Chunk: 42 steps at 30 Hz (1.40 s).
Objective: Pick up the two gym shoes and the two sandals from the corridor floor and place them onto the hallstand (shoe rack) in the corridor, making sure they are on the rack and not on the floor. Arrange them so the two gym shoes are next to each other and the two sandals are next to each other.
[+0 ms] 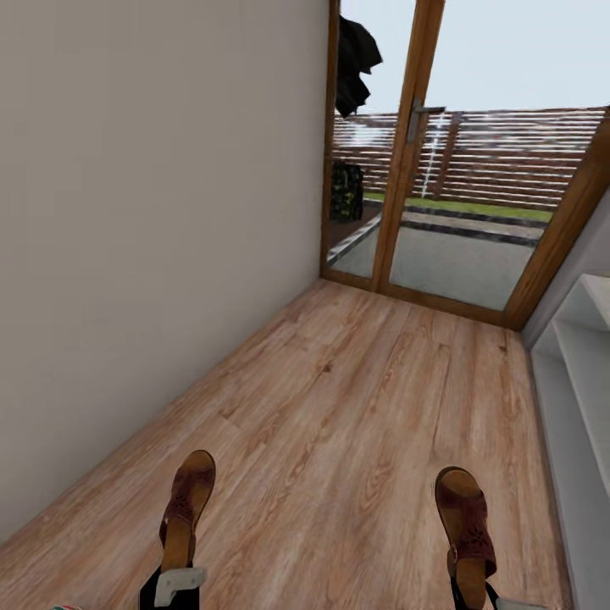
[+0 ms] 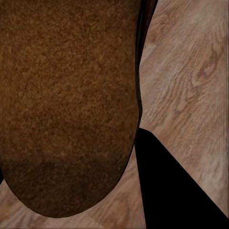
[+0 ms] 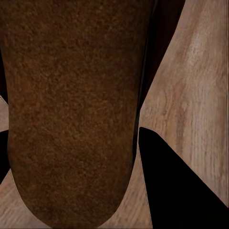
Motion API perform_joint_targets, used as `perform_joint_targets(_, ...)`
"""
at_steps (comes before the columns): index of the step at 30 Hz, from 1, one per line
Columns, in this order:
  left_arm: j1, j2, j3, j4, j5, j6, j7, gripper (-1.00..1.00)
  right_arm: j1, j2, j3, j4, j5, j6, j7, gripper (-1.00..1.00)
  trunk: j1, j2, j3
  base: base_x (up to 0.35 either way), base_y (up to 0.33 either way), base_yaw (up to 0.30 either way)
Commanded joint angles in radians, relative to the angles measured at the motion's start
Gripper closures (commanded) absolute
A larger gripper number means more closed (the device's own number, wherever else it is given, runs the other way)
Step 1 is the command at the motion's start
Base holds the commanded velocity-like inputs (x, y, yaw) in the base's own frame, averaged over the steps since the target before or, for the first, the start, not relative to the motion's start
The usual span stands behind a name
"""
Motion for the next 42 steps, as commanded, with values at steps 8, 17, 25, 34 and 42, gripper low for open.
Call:
perform_joint_targets(8,0.000,-0.001,-0.003,0.000,0.000,-0.002,0.003,1.00,0.000,0.002,-0.006,-0.001,0.006,-0.001,0.007,1.00,0.000,0.000,0.009,0.185,0.000,-0.223)
perform_joint_targets(17,0.000,-0.001,-0.003,0.000,0.001,-0.002,0.003,1.00,0.000,0.002,-0.006,-0.001,0.006,-0.003,0.007,1.00,0.000,0.000,0.020,0.331,0.000,-0.211)
perform_joint_targets(25,0.000,-0.001,-0.003,0.000,0.001,-0.002,0.003,1.00,0.000,0.003,-0.006,-0.001,0.007,-0.003,0.007,1.00,0.000,0.000,0.031,0.338,0.000,-0.204)
perform_joint_targets(34,0.000,0.000,-0.003,0.000,0.003,-0.002,0.003,1.00,0.000,0.003,-0.006,-0.001,0.008,-0.003,0.007,1.00,0.000,0.000,0.039,0.338,0.000,-0.158)
perform_joint_targets(42,0.000,0.000,-0.003,0.000,0.002,-0.001,0.003,1.00,0.000,0.002,-0.007,-0.001,0.008,-0.002,0.008,1.00,0.000,0.000,0.040,0.338,0.000,-0.014)
